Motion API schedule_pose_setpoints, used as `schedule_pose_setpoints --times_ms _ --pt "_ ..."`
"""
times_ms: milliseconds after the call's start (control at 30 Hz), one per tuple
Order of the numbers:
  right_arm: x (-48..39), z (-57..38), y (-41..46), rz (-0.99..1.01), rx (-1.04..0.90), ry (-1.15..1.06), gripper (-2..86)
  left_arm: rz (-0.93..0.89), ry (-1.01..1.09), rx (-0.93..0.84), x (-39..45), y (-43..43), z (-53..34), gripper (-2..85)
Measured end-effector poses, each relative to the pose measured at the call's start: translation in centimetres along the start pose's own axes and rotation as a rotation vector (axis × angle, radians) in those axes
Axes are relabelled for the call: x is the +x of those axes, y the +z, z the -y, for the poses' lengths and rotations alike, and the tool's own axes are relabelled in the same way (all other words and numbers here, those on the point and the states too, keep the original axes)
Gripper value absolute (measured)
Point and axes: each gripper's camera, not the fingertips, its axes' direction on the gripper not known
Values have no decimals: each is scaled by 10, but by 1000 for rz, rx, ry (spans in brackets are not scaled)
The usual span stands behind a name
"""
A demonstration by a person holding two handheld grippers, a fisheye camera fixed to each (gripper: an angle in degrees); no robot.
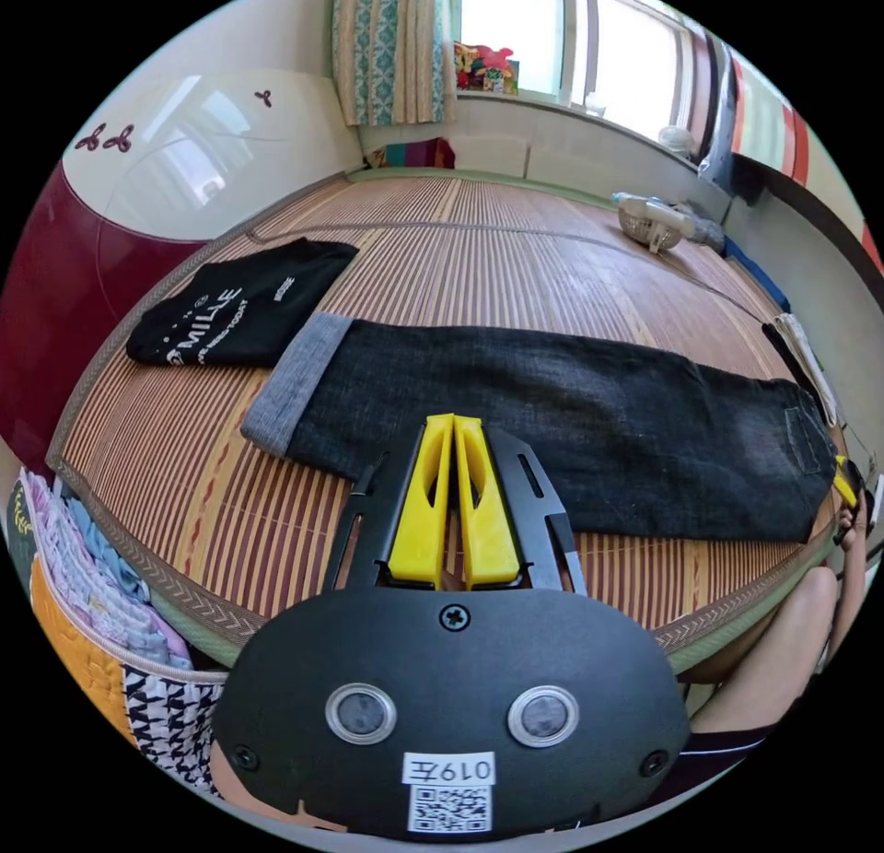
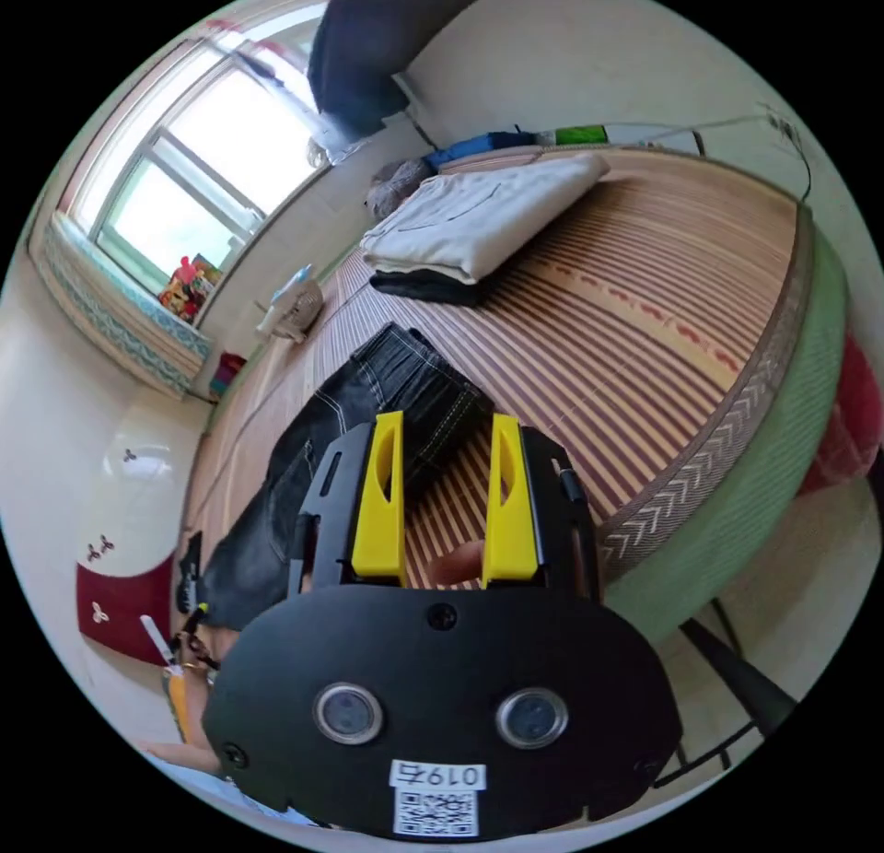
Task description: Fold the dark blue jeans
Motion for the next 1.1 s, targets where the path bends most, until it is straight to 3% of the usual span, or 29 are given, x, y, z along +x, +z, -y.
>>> schedule_pose_setpoints --times_ms 200,467,700,800,867,967,1100 --pt "35 13 -6 81 -5 30 113 63 39 0 24 13 -4 12" --pt "6 15 -34 -121 102 -27 57 102 71 -15 51 31 -8 10" --pt "32 18 -18 -136 76 73 75 149 113 -20 74 42 -11 10" --pt "12 30 -32 -323 116 -36 94 121 85 5 76 37 -12 10" --pt "-21 41 -41 -391 162 -233 93 56 109 125 89 16 -12 10" --pt "-74 71 -19 -316 65 -514 85 -152 289 226 139 1 0 10" --pt "-109 130 37 -212 -102 -606 77 -238 467 208 220 13 25 10"
